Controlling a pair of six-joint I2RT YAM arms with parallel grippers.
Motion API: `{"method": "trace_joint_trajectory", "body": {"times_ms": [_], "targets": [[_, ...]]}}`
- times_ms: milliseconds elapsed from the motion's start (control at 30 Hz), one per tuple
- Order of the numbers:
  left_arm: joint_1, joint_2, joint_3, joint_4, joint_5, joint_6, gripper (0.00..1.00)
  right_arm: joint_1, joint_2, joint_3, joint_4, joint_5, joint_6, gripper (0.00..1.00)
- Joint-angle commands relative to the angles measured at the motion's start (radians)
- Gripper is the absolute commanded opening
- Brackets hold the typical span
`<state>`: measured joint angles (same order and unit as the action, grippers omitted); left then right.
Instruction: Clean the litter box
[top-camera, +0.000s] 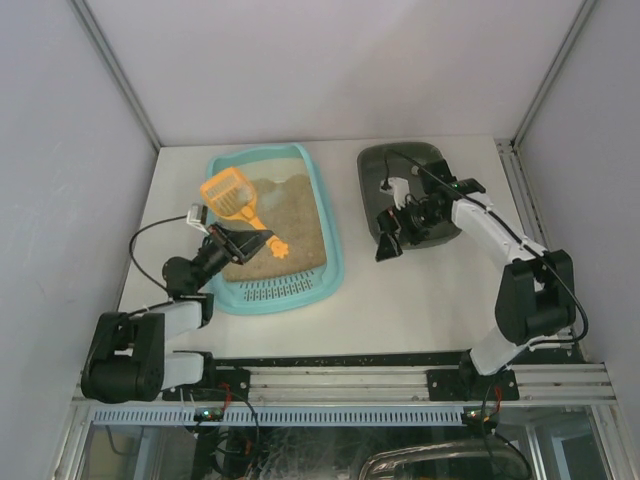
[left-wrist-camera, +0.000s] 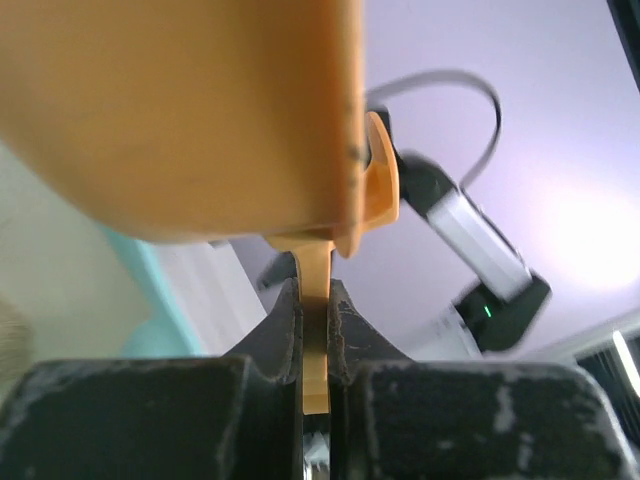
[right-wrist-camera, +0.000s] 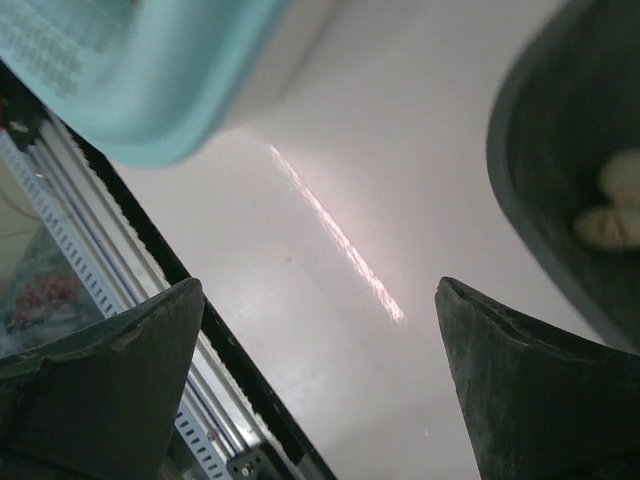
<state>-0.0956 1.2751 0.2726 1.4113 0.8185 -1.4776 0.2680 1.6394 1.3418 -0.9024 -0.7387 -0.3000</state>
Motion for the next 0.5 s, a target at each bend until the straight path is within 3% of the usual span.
{"method": "trace_joint_trajectory", "body": {"times_ms": [0, 100, 333, 400, 467], "targets": [[0.1, -0.063, -0.085, 0.106, -0.094, -0.008, 0.0, -0.026, -0.142, -0.099, 0.023, 0.206, 0.052, 1.0], [0.102, -0.029, -0.029, 0.111, -0.045, -0.046, 0.0, -0.089, -0.21, -0.169, 0.047, 0.219, 0.011, 1.0], [0.059, 0.034, 0.065, 0.097, -0.05, -0.011, 0.0, -0.327, -0.216, -0.243, 0.047, 0.063, -0.021, 1.0], [0.024, 0.098, 0.126, 0.107, 0.006, -0.04, 0.0, -0.352, -0.203, -0.253, 0.078, 0.123, -0.032, 1.0], [0.058, 0.109, 0.078, 0.107, -0.062, -0.029, 0.0, -0.352, -0.191, -0.253, 0.098, 0.182, -0.04, 1.0]]}}
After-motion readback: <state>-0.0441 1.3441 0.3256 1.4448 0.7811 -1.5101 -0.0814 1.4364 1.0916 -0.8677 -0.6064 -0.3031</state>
